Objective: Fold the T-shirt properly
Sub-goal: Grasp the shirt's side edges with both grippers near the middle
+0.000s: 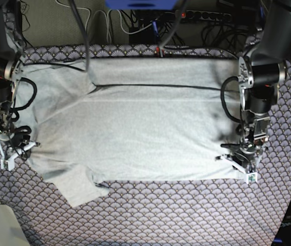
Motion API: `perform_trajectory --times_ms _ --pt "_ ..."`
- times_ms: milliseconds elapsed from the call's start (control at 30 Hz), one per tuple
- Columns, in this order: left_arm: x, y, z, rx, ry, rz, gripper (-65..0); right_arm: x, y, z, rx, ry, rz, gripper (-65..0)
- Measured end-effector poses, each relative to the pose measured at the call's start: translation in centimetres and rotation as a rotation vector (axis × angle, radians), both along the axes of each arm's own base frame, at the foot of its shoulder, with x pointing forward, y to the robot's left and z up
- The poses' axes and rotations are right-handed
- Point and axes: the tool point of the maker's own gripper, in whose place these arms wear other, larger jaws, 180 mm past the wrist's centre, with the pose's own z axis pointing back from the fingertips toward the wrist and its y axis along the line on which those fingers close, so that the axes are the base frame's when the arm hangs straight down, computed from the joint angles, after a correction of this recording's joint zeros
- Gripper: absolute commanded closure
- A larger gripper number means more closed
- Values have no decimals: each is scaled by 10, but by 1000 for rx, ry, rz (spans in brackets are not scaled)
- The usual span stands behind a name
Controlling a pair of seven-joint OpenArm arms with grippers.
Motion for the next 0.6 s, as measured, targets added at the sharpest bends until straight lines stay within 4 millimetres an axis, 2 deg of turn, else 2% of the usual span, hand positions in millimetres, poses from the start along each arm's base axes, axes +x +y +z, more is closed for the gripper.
perform_trajectory --times_ms 200,300,433,600 --pt "-1 1 -2 -3 22 -1 -4 0 0 1 -1 -1 0 0" --pt "-1 0 2 -3 63 -8 -4 2 -3 7 -33 1 18 0" --pt "-10 0 6 16 107 -27 -4 -8 -7 11 -89 33 44 0" --pt "-18 -4 11 31 146 -45 -4 -8 -8 31 -156 -10 74 0"
